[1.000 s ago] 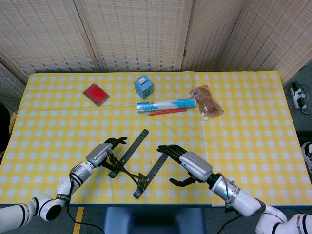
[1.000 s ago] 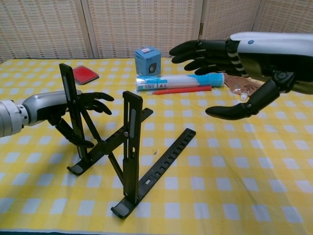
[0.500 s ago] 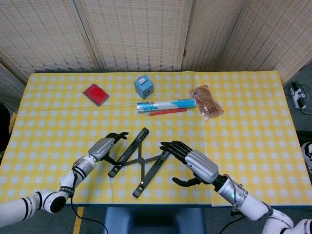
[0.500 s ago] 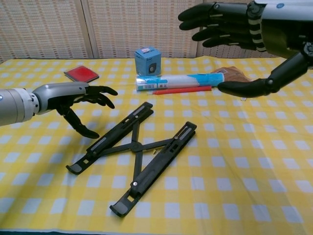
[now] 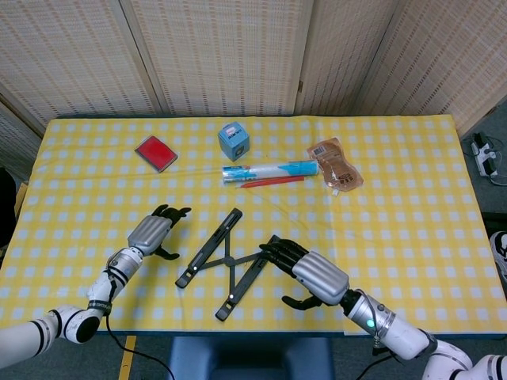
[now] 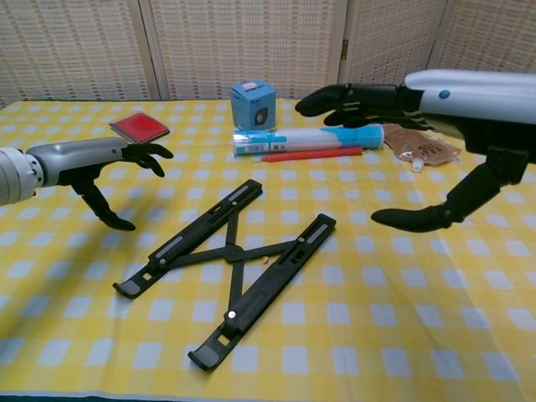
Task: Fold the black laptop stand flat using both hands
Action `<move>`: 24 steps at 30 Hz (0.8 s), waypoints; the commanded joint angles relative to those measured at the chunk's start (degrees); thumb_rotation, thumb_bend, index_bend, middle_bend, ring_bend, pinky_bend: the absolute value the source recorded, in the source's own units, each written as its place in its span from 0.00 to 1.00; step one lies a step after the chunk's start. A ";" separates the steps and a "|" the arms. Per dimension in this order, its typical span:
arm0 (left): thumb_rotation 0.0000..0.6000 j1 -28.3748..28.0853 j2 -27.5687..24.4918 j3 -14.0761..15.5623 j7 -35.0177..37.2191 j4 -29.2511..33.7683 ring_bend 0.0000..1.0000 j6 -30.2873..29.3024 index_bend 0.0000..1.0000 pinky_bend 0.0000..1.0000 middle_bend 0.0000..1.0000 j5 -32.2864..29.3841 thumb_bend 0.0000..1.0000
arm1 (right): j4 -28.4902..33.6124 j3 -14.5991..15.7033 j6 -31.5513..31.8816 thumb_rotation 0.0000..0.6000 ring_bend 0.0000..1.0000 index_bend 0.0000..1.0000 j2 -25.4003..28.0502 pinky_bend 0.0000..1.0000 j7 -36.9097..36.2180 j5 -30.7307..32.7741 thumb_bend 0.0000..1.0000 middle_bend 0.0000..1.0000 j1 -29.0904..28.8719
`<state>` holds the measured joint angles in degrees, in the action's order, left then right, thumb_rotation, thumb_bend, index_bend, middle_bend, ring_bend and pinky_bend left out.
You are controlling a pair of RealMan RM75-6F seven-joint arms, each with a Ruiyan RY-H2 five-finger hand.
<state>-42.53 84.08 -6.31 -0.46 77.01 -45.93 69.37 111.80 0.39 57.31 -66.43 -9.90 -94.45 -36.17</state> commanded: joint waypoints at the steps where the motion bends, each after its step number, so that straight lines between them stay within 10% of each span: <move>1: 1.00 0.26 4.96 1.38 -3.44 -6.22 0.14 -3.19 0.10 0.07 0.21 2.01 0.19 | -0.10 0.39 -1.97 1.00 0.03 0.00 -1.59 0.00 4.97 2.21 0.38 0.05 -0.01; 14: 1.00 1.07 14.26 3.55 3.44 -17.97 0.09 -9.51 0.08 0.05 0.17 11.41 0.17 | -1.72 0.28 -2.96 1.00 0.03 0.00 -3.51 0.00 9.99 5.54 0.38 0.05 0.41; 24: 1.00 1.57 14.36 3.54 6.82 -15.06 0.08 -9.49 0.07 0.03 0.17 12.42 0.17 | -3.07 0.28 -2.61 1.00 0.03 0.00 -3.99 0.00 10.17 5.81 0.38 0.05 0.78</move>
<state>-41.07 98.80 -2.80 5.91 61.09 -55.63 81.73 108.77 0.68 54.67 -70.40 0.26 -88.63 -35.41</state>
